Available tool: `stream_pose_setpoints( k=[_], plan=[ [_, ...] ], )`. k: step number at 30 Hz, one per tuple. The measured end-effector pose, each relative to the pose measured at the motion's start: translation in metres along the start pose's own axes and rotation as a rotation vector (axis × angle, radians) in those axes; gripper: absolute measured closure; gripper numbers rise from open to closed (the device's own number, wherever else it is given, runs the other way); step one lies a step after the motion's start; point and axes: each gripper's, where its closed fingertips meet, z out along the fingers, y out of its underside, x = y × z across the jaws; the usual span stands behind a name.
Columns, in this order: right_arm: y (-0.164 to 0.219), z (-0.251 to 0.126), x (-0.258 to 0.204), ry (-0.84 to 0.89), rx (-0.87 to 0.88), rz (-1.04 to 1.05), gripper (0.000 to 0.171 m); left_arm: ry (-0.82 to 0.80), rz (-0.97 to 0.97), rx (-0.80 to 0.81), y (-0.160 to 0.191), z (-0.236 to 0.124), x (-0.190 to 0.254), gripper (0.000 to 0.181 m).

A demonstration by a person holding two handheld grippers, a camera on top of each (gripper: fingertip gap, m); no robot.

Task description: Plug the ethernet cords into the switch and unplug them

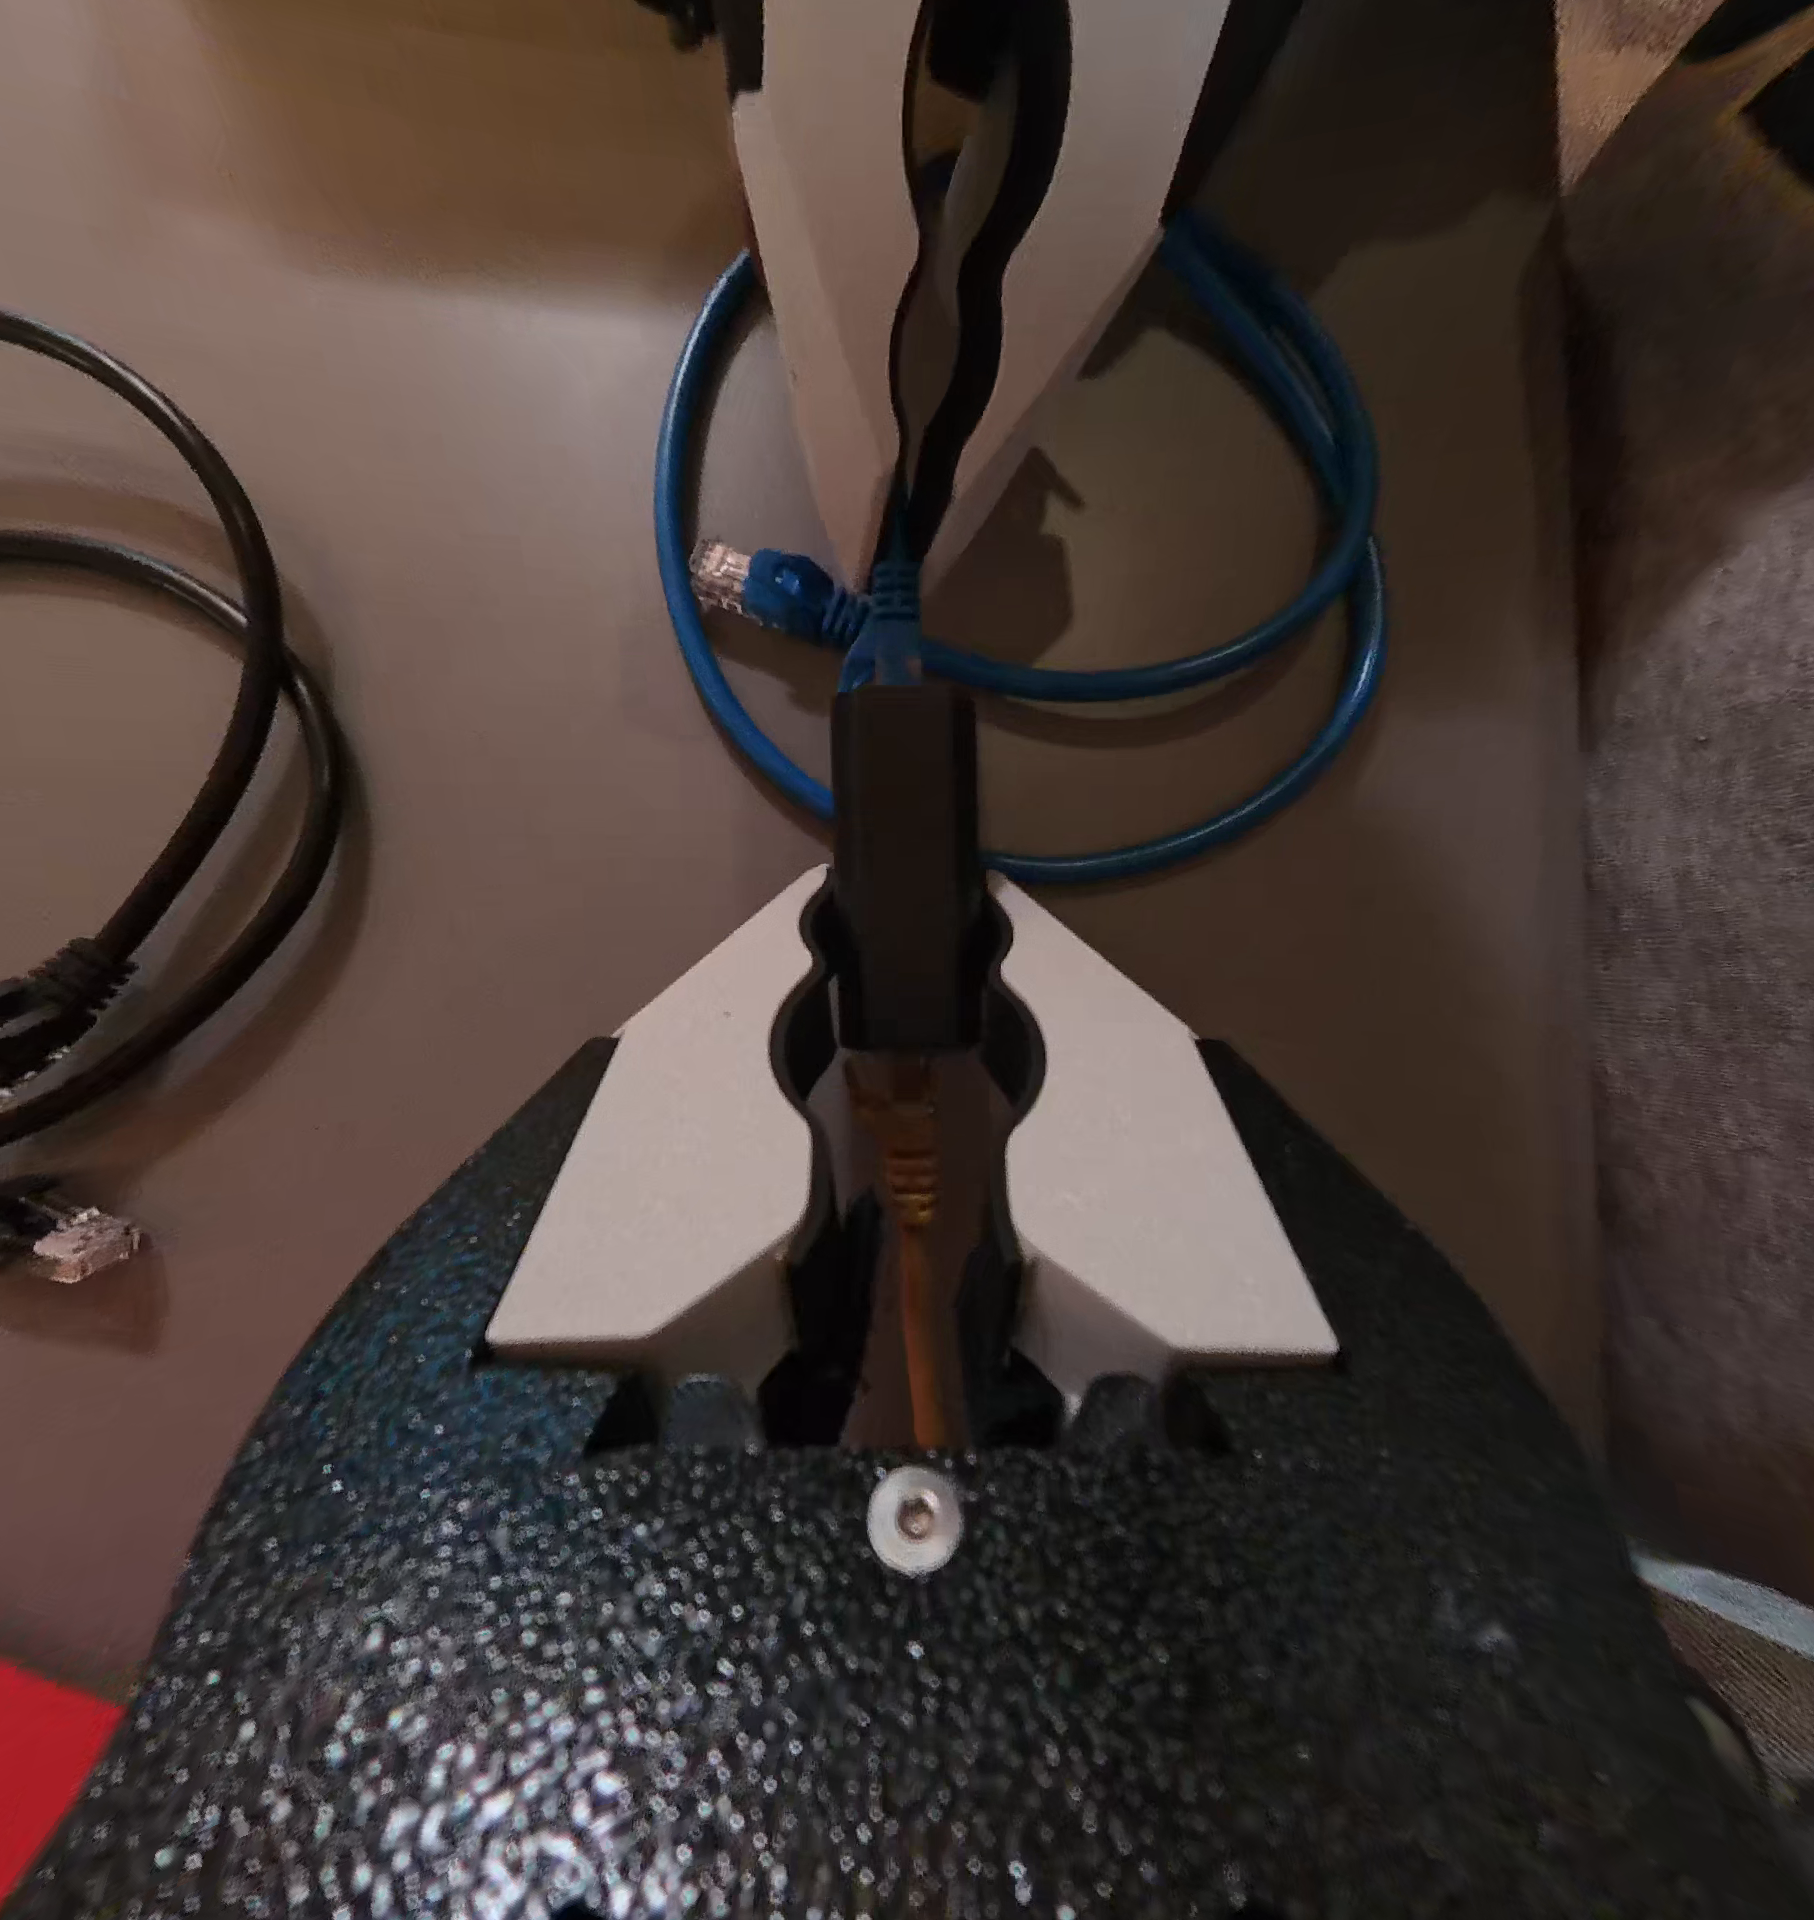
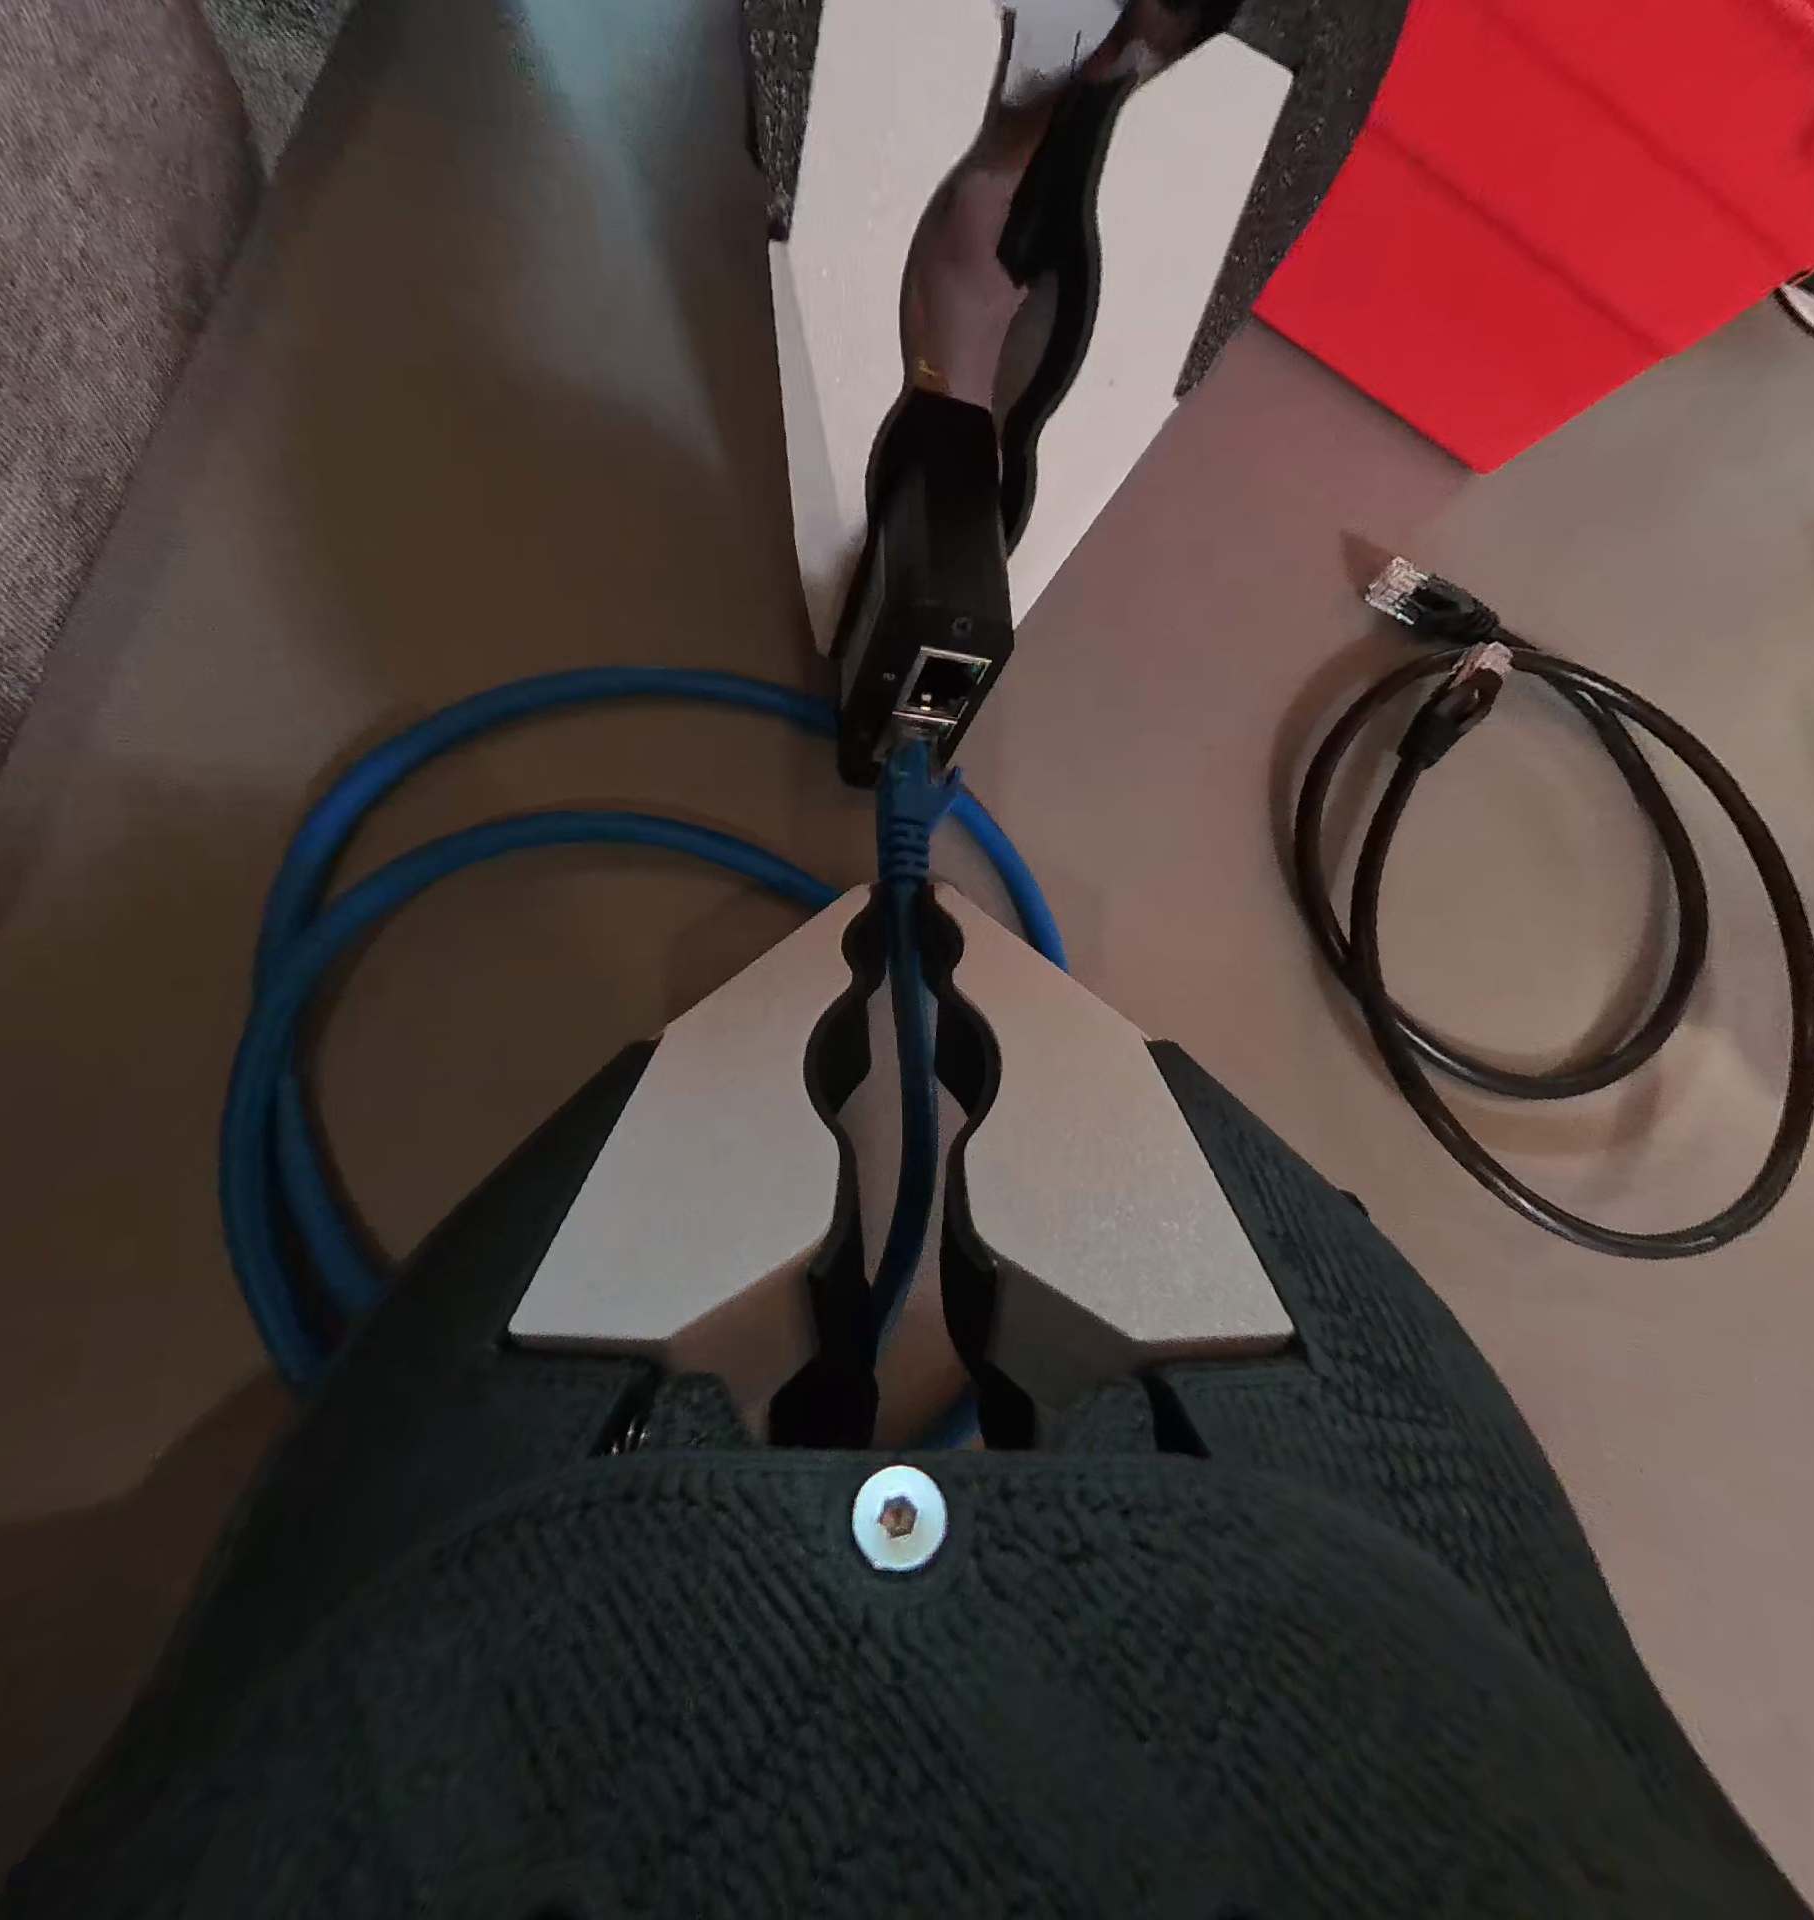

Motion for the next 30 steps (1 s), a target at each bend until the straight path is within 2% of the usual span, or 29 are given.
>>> stream_pose_setpoints(
  k=[1,6,10,11,13,16,18,20,25,27,30],
  plan=[
    [0.000,0.000,0.000,-0.003,0.003,0.000,0.168,-0.007,0.003,0.018,0.000,0.000,0.000,0.160],
    [-0.003,0.002,0.001,-0.010,-0.012,-0.027,0.168,-0.003,0.017,0.018,-0.001,0.001,-0.001,0.160],
    [-0.005,-0.002,0.003,-0.038,-0.005,0.056,0.167,-0.019,-0.007,0.008,0.000,0.000,-0.001,0.160],
    [-0.008,-0.008,0.005,-0.055,0.003,0.091,0.161,-0.044,-0.006,0.009,-0.002,-0.002,-0.002,0.160],
    [-0.016,-0.025,0.021,-0.062,0.044,0.205,0.137,-0.133,-0.009,-0.010,-0.001,-0.014,-0.006,0.160],
    [-0.035,-0.039,0.064,0.021,0.159,0.360,0.137,-0.235,0.002,-0.043,0.006,-0.032,-0.005,0.160],
    [-0.034,-0.028,0.097,0.120,0.129,0.414,0.139,-0.273,0.021,-0.060,0.009,-0.038,-0.002,0.160],
    [-0.021,-0.003,0.121,0.173,0.021,0.432,0.143,-0.336,0.050,-0.086,0.013,-0.044,-0.003,0.160],
    [0.010,0.061,0.143,0.095,-0.136,0.498,0.142,-0.438,0.056,-0.088,0.018,-0.053,-0.010,0.160],
    [0.017,0.075,0.143,0.050,-0.163,0.518,0.141,-0.469,0.069,-0.083,0.019,-0.057,-0.011,0.160],
    [0.009,0.081,0.144,0.012,-0.138,0.533,0.150,-0.506,0.082,-0.064,0.019,-0.062,-0.014,0.160]
  ],
)
